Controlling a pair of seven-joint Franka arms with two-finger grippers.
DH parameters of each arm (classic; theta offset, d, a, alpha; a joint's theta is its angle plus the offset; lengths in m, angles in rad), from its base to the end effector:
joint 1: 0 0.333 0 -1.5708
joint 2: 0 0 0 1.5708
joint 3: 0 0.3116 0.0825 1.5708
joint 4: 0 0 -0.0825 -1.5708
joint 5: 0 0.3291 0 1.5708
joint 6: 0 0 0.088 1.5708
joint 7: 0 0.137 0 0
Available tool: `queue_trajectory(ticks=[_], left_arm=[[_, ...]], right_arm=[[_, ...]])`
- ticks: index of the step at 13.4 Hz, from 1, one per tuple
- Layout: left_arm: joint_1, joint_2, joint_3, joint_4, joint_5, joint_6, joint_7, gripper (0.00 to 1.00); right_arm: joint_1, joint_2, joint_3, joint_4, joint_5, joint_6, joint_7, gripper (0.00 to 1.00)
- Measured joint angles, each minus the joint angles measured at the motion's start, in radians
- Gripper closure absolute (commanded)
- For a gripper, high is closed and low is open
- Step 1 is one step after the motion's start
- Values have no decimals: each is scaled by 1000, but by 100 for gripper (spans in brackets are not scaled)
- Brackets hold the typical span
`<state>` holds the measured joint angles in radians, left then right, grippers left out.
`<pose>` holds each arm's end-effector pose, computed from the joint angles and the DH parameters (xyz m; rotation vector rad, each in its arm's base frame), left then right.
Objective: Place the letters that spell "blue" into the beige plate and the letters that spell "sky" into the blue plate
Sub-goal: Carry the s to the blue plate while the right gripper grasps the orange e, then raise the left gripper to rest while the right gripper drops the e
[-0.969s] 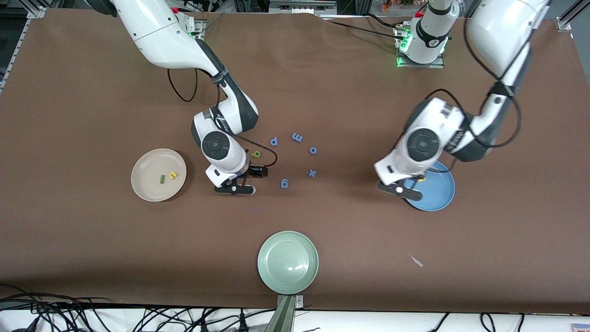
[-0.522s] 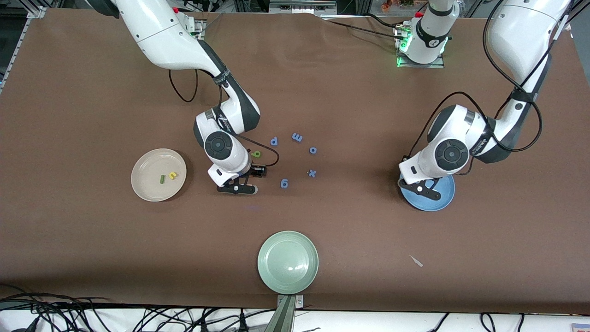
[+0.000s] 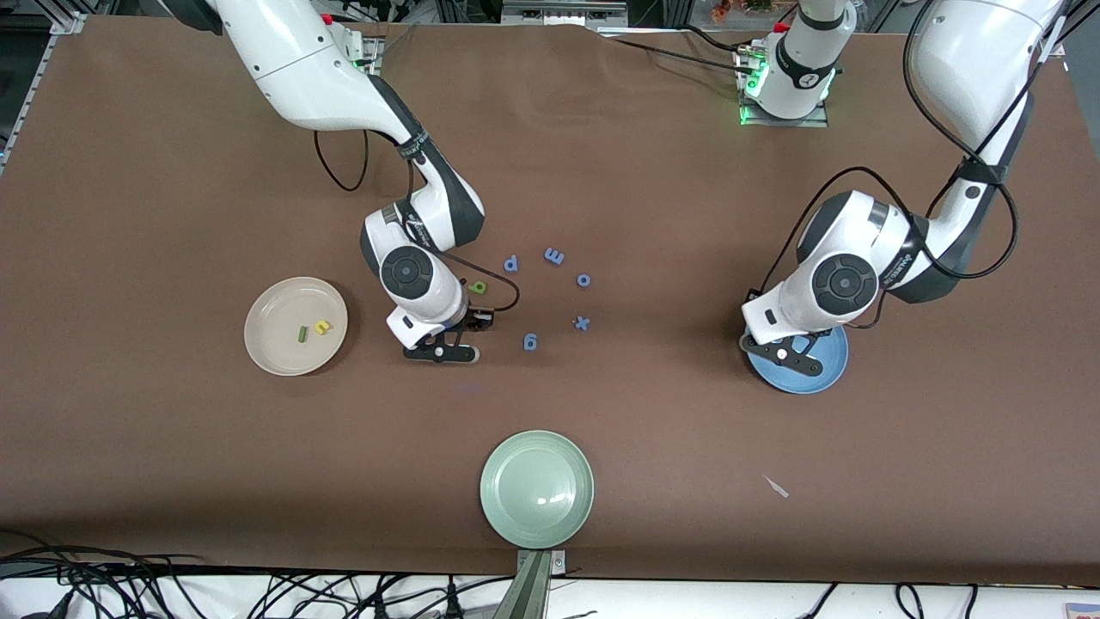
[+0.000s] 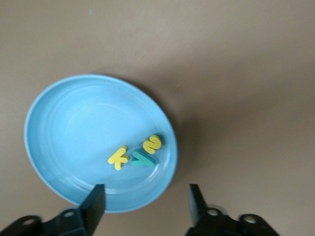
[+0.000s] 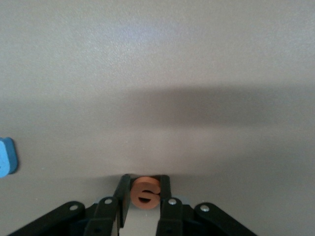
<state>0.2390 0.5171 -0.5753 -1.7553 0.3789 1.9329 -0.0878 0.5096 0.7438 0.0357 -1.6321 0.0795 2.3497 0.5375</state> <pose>0.5614 -0.1308 0.2932 -2.9572 0.6020 0.3343 0.5503 0.3342 0.1875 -3.0836 0.0893 0.0984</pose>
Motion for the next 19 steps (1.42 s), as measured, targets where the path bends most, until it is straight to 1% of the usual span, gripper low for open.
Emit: queue_trajectory(ticks=[2,4,6,8,9,11,12,14,15,16,17,18,19], left_arm=[[-2,-41,-33,98,-60,-149,-1,0],[-3,-86,-39,214,-109,-304,0,0],[-1,-105,-39,335,-127,-425,1,0],[1,-106,-38,442,-128,-518,1,0],[3,-108,-33,480,-128,-542,1,0],[4,-131,-2,508,-132,-550,2,0],[-2,-155,31,509,-157,-550,2,0],[-60,-225,144,487,-230,-547,4,0],[-100,-266,200,451,-249,-538,4,0],[-135,-307,255,401,-280,-527,3,0],[-158,-345,311,344,-335,-512,3,0],[-167,-380,360,286,-389,-492,4,0],[-167,-413,395,230,-424,-461,10,0]], right_arm=[[-3,-3,-7,10,0,-12,-10,91],[-10,-21,-23,19,0,-86,-58,91],[-14,-63,-67,12,0,-168,-147,91],[-22,-119,-116,-43,0,-179,-254,90],[-25,-149,-144,-83,0,-179,-314,90],[-26,-195,-200,-156,0,-179,-426,90],[-27,-209,-228,-183,0,-179,-474,90],[-36,-212,-275,-216,0,-178,-548,90],[-54,-211,-285,-225,0,-178,-580,84],[-81,-206,-289,-229,0,-177,-610,41],[-111,-200,-290,-229,0,-175,-637,0],[-132,-196,-290,-229,1,-174,-650,0],[-140,-196,-289,-228,2,-174,-652,0]])
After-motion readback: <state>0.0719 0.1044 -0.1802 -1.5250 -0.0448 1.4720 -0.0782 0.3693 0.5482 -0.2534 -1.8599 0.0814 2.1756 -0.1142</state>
